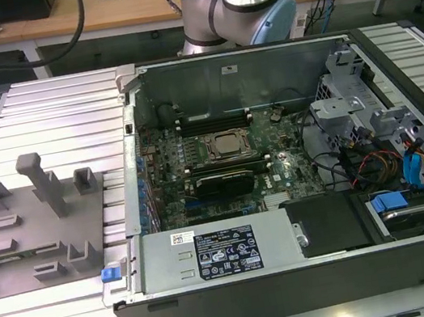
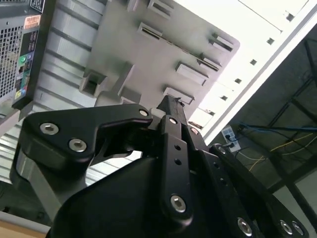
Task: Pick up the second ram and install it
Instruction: 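Pick up the second ram and move it above second insertion slot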
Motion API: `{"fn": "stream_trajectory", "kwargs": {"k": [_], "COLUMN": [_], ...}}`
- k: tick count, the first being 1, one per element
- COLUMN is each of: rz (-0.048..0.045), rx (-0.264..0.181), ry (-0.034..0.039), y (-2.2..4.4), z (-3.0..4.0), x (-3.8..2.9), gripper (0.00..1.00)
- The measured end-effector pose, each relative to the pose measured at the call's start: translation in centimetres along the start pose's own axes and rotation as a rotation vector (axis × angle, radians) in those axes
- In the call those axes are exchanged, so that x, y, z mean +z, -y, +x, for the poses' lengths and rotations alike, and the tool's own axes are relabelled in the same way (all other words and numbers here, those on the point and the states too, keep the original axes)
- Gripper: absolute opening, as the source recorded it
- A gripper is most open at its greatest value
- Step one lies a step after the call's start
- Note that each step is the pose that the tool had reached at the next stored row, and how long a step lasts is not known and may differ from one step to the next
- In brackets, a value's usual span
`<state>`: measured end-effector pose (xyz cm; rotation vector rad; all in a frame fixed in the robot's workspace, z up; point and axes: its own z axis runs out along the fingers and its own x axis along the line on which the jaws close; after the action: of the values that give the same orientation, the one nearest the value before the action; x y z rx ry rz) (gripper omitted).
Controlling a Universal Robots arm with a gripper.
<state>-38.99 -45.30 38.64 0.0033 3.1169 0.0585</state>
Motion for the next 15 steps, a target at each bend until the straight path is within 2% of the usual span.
{"fn": "stream_trajectory", "kwargs": {"k": [4, 7, 12, 15], "rz": [-0.003, -0.0048, -0.0066, -0.0081], "rx": [-0.122, -0.197, -0.273, -0.335], "ry": [-0.0046, -0.0074, -0.0103, -0.0126], "y": [0.0, 0.0, 0.0, 0.0], "z": [0.0, 0.0, 0.0, 0.0], "x": [0.0, 0.0, 0.0, 0.0], "gripper": [0.11, 0.11, 0.11, 0.11]}}
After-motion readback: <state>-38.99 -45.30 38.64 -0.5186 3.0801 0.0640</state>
